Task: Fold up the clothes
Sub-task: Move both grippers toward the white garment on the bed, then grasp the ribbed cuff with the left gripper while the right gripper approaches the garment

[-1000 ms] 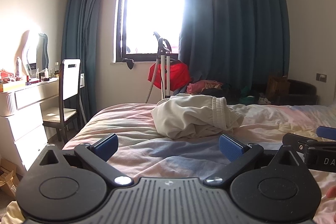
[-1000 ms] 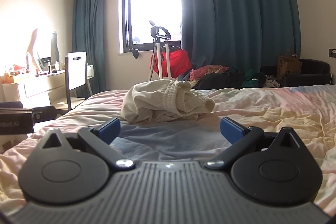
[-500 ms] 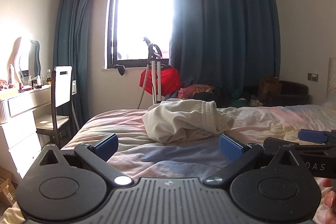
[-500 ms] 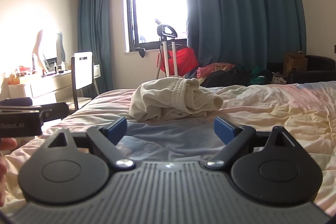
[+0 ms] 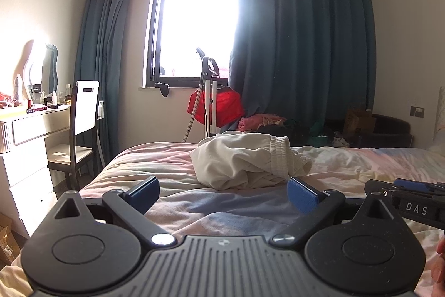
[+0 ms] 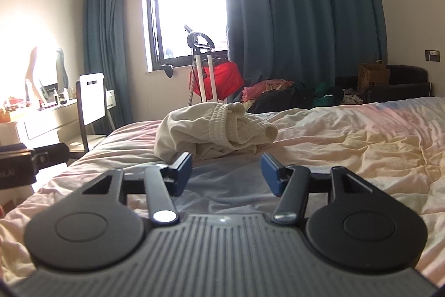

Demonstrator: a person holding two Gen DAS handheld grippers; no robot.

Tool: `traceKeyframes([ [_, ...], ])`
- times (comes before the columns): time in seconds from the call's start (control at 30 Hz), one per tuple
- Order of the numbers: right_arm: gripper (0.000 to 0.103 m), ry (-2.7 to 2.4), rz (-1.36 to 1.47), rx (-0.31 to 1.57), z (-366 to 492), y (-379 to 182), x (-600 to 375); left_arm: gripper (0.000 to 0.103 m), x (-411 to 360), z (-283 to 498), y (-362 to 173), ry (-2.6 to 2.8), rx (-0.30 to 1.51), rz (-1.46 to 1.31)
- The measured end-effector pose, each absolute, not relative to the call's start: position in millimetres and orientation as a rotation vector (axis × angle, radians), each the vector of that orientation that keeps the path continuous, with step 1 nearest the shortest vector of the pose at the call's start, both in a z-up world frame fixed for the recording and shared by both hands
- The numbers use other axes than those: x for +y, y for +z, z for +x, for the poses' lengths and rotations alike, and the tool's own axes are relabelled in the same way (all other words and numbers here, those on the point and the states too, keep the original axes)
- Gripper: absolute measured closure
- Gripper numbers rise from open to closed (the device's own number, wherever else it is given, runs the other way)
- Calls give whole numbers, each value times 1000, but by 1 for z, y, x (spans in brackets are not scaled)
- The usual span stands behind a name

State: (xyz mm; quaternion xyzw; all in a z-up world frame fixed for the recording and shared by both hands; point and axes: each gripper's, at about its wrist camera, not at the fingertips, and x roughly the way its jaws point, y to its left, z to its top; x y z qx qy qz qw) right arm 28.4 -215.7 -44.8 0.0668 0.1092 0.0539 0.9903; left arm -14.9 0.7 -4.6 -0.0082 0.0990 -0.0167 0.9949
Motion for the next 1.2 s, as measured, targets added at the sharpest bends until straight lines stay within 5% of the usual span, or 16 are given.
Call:
traceKeyframes([
  [0.07, 72, 100, 139, 230, 28, -44, -215, 4, -1, -14, -5, -32, 201, -11],
  [0.13, 78, 91, 144, 242, 28, -42, -215, 4, -2, -12, -5, -31, 206, -11],
  [0.53, 77, 76, 202, 281, 35, -29, -221, 3, -2, -5, -6, -30, 241, -6],
  [0.6, 65, 59, 217, 287, 41, -21, -225, 3, -7, 3, -8, -37, 257, 11],
  [0.67, 29, 42, 227, 272, 49, -6, -231, 3, -12, 11, -10, -44, 273, 28],
  [0.73, 13, 43, 250, 235, 52, 7, -238, 3, -17, 20, -13, -51, 290, 46],
  [0.9, 14, 21, 255, 210, 65, 27, -254, 3, -45, 67, -18, -83, 317, 128],
  [1.2, 14, -116, 238, 271, 91, -21, -288, 3, -134, 243, -20, -113, 338, 300],
])
